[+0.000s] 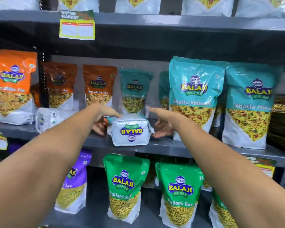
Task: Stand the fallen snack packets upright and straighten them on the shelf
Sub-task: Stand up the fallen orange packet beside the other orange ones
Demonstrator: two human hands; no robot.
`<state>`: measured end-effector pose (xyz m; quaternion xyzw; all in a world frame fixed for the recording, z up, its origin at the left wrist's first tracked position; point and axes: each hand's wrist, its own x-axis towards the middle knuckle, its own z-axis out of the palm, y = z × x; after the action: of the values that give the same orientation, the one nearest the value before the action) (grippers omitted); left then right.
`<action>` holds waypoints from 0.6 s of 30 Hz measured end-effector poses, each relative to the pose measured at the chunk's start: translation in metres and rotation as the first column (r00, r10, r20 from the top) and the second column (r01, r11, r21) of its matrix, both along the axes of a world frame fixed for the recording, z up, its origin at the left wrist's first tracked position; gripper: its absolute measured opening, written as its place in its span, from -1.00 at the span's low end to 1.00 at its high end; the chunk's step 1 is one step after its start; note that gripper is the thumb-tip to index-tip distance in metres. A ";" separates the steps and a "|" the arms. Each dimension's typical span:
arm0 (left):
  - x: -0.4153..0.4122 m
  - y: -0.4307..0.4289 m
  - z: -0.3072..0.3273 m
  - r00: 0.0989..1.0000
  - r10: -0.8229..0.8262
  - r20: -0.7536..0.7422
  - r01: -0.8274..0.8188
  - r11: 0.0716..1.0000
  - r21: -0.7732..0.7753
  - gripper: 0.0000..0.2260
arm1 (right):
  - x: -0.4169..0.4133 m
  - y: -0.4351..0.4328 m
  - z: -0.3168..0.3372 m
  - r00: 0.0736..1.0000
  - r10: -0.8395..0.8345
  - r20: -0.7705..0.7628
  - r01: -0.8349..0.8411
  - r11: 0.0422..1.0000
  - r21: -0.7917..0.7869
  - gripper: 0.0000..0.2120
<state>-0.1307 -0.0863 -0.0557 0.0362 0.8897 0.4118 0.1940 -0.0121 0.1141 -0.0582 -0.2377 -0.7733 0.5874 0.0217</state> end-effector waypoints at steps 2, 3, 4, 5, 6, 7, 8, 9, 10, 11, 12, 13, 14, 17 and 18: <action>-0.003 0.003 -0.005 0.998 -0.042 0.045 0.037 0.993 0.110 -0.62 | -0.015 0.000 -0.003 0.999 -0.005 0.039 0.005 1.000 -0.012 -0.36; -0.006 0.004 -0.006 0.996 -0.071 0.047 0.064 0.989 0.137 -0.66 | -0.022 -0.001 -0.004 0.998 0.008 0.059 -0.006 1.000 -0.030 -0.37; -0.009 0.004 -0.006 0.994 -0.101 0.046 0.093 0.984 0.154 -0.66 | -0.030 -0.001 -0.006 0.997 0.025 0.076 -0.023 0.999 -0.031 -0.34; -0.013 0.005 -0.007 0.992 -0.119 0.050 0.109 0.979 0.171 -0.65 | -0.038 0.001 -0.008 0.994 0.038 0.097 -0.037 0.999 -0.018 -0.29; -0.015 0.005 -0.007 0.990 -0.126 0.062 0.111 0.973 0.201 -0.67 | -0.044 0.002 -0.010 0.992 0.048 0.116 -0.049 0.999 0.005 -0.25; -0.019 0.005 -0.008 0.989 -0.133 0.067 0.114 0.966 0.231 -0.71 | -0.050 0.002 -0.012 0.991 0.058 0.119 -0.059 0.998 0.003 -0.27; -0.020 0.006 -0.009 0.988 -0.137 0.066 0.116 0.961 0.250 -0.75 | -0.052 0.001 -0.014 0.992 0.063 0.105 -0.062 0.998 -0.008 -0.36; -0.019 0.006 -0.008 0.987 -0.147 0.061 0.127 0.957 0.259 -0.79 | -0.052 0.000 -0.015 0.995 0.063 0.080 -0.060 0.998 -0.033 -0.47; -0.020 0.007 -0.008 0.986 -0.161 0.052 0.141 0.950 0.280 -0.81 | -0.049 -0.003 -0.015 0.998 0.055 0.044 -0.052 0.997 -0.053 -0.56; -0.023 0.008 -0.006 0.983 -0.179 0.045 0.157 0.940 0.304 -0.81 | -0.046 -0.005 -0.015 0.999 0.046 0.003 -0.045 0.997 -0.064 -0.63; -0.025 0.008 -0.003 0.981 -0.191 0.038 0.168 0.928 0.334 -0.79 | -0.044 -0.006 -0.014 0.999 0.022 -0.050 -0.025 0.998 -0.063 -0.67; -0.028 0.008 0.001 0.980 -0.196 0.013 0.179 0.918 0.353 -0.75 | -0.040 -0.007 -0.013 0.994 0.003 -0.113 -0.009 0.999 -0.053 -0.70; -0.031 0.008 0.005 0.978 -0.206 -0.030 0.202 0.907 0.368 -0.67 | -0.037 -0.008 -0.012 0.983 -0.018 -0.184 0.011 0.999 -0.039 -0.70; -0.029 0.010 0.016 0.957 -0.205 -0.204 0.279 0.840 0.465 -0.51 | -0.026 -0.014 -0.003 0.905 -0.078 -0.419 0.087 0.996 0.001 -0.67; -0.030 0.011 0.018 0.947 -0.184 -0.265 0.300 0.802 0.516 -0.46 | -0.025 -0.015 0.000 0.866 -0.083 -0.494 0.114 0.993 0.032 -0.64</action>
<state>-0.1603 -0.0755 -0.0377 0.2457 0.7364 0.6156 0.1355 -0.0367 0.0993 -0.0580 -0.1191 -0.7466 0.6030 0.2547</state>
